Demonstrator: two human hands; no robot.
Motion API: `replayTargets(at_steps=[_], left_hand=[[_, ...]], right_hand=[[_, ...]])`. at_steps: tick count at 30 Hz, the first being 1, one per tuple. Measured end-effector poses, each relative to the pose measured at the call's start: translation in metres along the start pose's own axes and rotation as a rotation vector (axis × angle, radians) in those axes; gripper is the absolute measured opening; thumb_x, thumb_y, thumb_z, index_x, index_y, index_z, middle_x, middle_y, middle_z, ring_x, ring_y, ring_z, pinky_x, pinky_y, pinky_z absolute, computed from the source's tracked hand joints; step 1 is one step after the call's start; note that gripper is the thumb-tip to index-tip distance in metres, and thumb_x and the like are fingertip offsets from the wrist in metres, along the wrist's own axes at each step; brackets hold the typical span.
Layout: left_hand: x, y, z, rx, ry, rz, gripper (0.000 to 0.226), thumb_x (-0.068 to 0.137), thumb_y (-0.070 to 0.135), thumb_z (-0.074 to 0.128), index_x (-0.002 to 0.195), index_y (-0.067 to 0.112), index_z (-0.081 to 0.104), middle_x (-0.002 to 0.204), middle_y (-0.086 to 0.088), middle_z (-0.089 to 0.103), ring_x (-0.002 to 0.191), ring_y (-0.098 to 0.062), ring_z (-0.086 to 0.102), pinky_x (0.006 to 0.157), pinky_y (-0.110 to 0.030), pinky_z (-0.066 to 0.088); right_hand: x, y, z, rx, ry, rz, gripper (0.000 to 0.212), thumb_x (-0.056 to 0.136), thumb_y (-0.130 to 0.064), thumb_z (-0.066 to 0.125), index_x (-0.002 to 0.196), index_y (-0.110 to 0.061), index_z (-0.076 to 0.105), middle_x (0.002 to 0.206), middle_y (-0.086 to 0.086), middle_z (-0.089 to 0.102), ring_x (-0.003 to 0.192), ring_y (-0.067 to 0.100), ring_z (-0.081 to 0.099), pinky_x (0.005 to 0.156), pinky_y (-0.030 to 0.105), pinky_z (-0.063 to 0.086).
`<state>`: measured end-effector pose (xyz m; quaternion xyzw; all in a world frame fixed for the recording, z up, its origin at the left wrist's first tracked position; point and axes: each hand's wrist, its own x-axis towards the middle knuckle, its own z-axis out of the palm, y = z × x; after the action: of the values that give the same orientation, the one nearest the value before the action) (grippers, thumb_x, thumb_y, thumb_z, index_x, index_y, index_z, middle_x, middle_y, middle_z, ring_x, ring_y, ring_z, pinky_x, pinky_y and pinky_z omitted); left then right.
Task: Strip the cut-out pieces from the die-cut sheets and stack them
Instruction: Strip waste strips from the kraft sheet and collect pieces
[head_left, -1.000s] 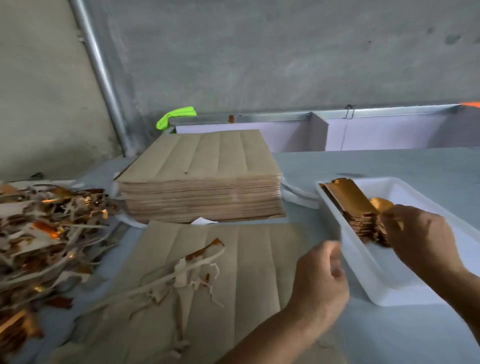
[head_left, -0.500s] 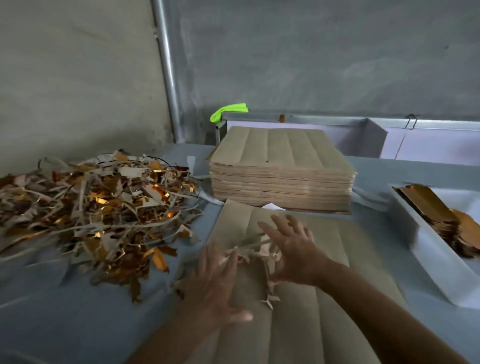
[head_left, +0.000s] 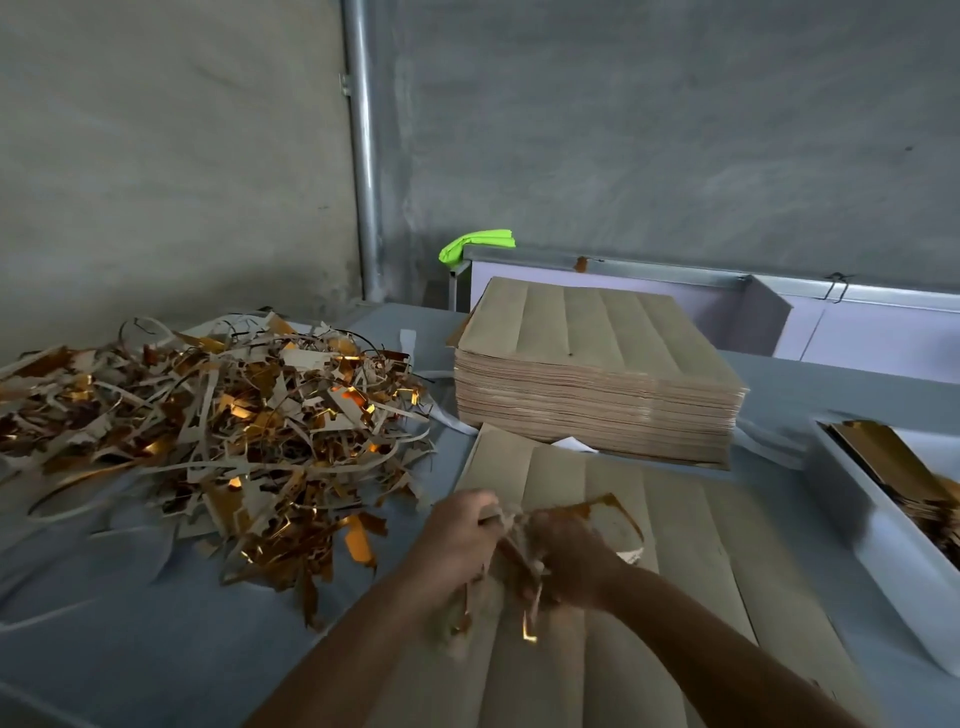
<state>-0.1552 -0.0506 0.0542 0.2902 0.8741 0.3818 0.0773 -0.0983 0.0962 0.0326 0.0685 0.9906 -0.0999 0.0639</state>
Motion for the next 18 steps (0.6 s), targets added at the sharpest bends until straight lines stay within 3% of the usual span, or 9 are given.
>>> replayTargets(at_steps=[2, 4, 6, 8, 10, 12, 15, 17, 18], left_hand=[[0.0, 0.005, -0.005, -0.146, 0.009, 0.005, 0.023, 0.093, 0.021, 0.055, 0.072, 0.028, 0.049, 0.076, 0.009, 0.051, 0.073, -0.007, 0.051, 0.065, -0.025, 0.042], [-0.002, 0.006, -0.009, -0.195, -0.022, 0.025, 0.007, 0.09, 0.023, 0.061, 0.084, 0.022, 0.057, 0.087, 0.003, 0.058, 0.083, -0.016, 0.059, 0.071, -0.033, 0.052], [-0.005, 0.007, -0.012, -0.387, -0.159, -0.008, 0.031, 0.079, 0.031, 0.073, 0.104, 0.028, 0.055, 0.103, 0.006, 0.062, 0.093, -0.01, 0.062, 0.07, -0.027, 0.054], [-0.006, 0.012, -0.012, -0.545, -0.264, -0.033, 0.068, 0.065, 0.031, 0.084, 0.118, 0.042, 0.044, 0.113, 0.012, 0.062, 0.105, -0.005, 0.06, 0.084, -0.025, 0.053], [-0.004, 0.02, -0.01, -0.617, -0.262, -0.01, 0.076, 0.06, 0.018, 0.087, 0.115, 0.05, 0.043, 0.112, 0.01, 0.065, 0.108, -0.007, 0.06, 0.088, -0.023, 0.052], [0.0, 0.025, -0.009, -0.661, -0.212, 0.017, 0.066, 0.064, 0.005, 0.083, 0.107, 0.044, 0.052, 0.105, 0.008, 0.069, 0.101, -0.006, 0.064, 0.082, -0.021, 0.053], [0.011, 0.025, -0.028, -0.607, -0.156, -0.057, 0.047, 0.074, -0.001, 0.074, 0.114, 0.02, 0.059, 0.095, 0.005, 0.066, 0.087, -0.008, 0.065, 0.07, -0.019, 0.052], [0.016, 0.025, -0.049, -0.641, -0.147, -0.091, 0.023, 0.089, 0.001, 0.057, 0.111, -0.005, 0.061, 0.084, -0.007, 0.063, 0.071, -0.006, 0.06, 0.06, -0.014, 0.047], [0.015, 0.029, -0.064, -0.632, -0.156, -0.115, 0.024, 0.094, 0.002, 0.045, 0.093, -0.013, 0.063, 0.071, -0.016, 0.062, 0.056, -0.002, 0.058, 0.051, -0.013, 0.044]], right_hand=[[-0.005, -0.003, -0.003, 0.09, 0.063, 0.015, 0.027, 0.087, -0.016, 0.062, 0.114, -0.013, 0.06, 0.111, 0.005, 0.064, 0.103, 0.017, 0.059, 0.077, 0.015, 0.04], [-0.006, -0.002, -0.012, 0.39, 0.125, 0.13, 0.01, 0.091, -0.009, 0.057, 0.098, -0.011, 0.064, 0.091, 0.002, 0.064, 0.085, 0.014, 0.062, 0.07, 0.012, 0.047], [-0.006, -0.007, -0.029, 0.889, 0.216, 0.287, 0.017, 0.094, -0.004, 0.05, 0.085, -0.011, 0.063, 0.078, 0.005, 0.063, 0.07, 0.017, 0.062, 0.065, 0.029, 0.055], [-0.004, -0.02, -0.046, 1.323, 0.261, 0.3, 0.025, 0.095, 0.0, 0.043, 0.081, -0.007, 0.063, 0.07, 0.009, 0.064, 0.059, 0.017, 0.06, 0.052, 0.029, 0.049], [-0.002, -0.039, -0.061, 1.579, 0.291, 0.238, 0.023, 0.094, 0.001, 0.044, 0.082, -0.001, 0.063, 0.072, 0.016, 0.062, 0.063, 0.024, 0.06, 0.054, 0.031, 0.049], [-0.001, -0.053, -0.073, 1.677, 0.318, 0.219, 0.021, 0.092, 0.004, 0.045, 0.083, 0.002, 0.063, 0.072, 0.017, 0.063, 0.063, 0.024, 0.064, 0.053, 0.03, 0.051], [-0.001, -0.063, -0.088, 1.521, 0.353, 0.137, 0.019, 0.087, 0.008, 0.048, 0.077, -0.001, 0.063, 0.066, 0.013, 0.063, 0.054, 0.017, 0.062, 0.05, 0.026, 0.049], [0.002, -0.068, -0.096, 1.352, 0.361, 0.108, 0.012, 0.085, 0.006, 0.054, 0.087, 0.002, 0.066, 0.079, 0.017, 0.066, 0.073, 0.024, 0.062, 0.068, 0.034, 0.05], [0.004, -0.069, -0.099, 1.324, 0.372, 0.105, 0.014, 0.085, 0.004, 0.058, 0.095, 0.002, 0.067, 0.088, 0.018, 0.067, 0.084, 0.027, 0.061, 0.078, 0.037, 0.047]])
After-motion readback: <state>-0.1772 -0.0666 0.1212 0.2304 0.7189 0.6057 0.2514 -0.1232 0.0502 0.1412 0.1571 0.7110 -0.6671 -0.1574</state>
